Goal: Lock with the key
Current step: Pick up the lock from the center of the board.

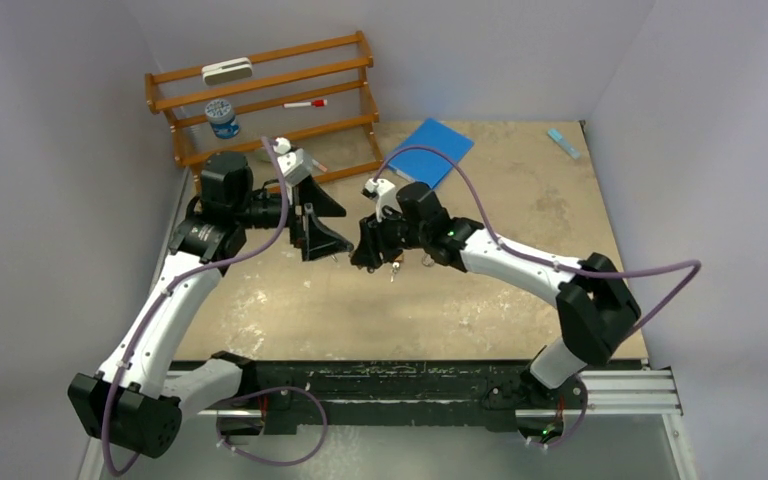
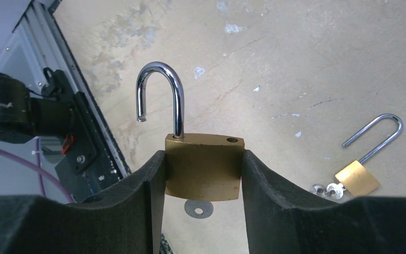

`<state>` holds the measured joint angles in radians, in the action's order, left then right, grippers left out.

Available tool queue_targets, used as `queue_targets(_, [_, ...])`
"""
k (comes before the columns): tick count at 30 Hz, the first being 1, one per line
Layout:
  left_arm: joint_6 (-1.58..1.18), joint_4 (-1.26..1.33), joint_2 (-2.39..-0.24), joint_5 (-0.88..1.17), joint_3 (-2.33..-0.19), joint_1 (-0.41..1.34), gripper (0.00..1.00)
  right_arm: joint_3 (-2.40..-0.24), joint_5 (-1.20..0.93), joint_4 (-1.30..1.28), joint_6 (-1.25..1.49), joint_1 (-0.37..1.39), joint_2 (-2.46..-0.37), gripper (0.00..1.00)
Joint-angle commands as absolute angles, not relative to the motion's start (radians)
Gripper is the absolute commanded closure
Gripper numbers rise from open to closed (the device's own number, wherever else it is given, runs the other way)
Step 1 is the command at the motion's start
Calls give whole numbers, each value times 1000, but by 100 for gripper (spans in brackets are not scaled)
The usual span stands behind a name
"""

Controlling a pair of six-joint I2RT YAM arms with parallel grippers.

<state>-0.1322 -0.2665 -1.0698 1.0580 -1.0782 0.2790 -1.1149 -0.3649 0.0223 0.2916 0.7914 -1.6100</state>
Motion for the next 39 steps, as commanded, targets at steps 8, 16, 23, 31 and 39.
queue_targets(8, [-5,-356,-1135,1075,-1149,275,5,-1047,-567,64,227,735,-1416,100])
queue_targets(16, [-154,-101,-1101,1030,-1027,274,9,-1054,-844,21,181,677,-1350,100])
queue_targets(23, [-126,-148,-1120,1153,-1038,275,16,-1085,-849,-13,163,676,-1357,100])
queue_targets(31, [-125,-237,-1182,1156,-1066,287,33,-1115,-722,-23,162,678,-1313,100])
queue_targets(39, [-85,-323,-1228,1125,-1100,301,40,-1134,-608,-19,150,677,-1300,100])
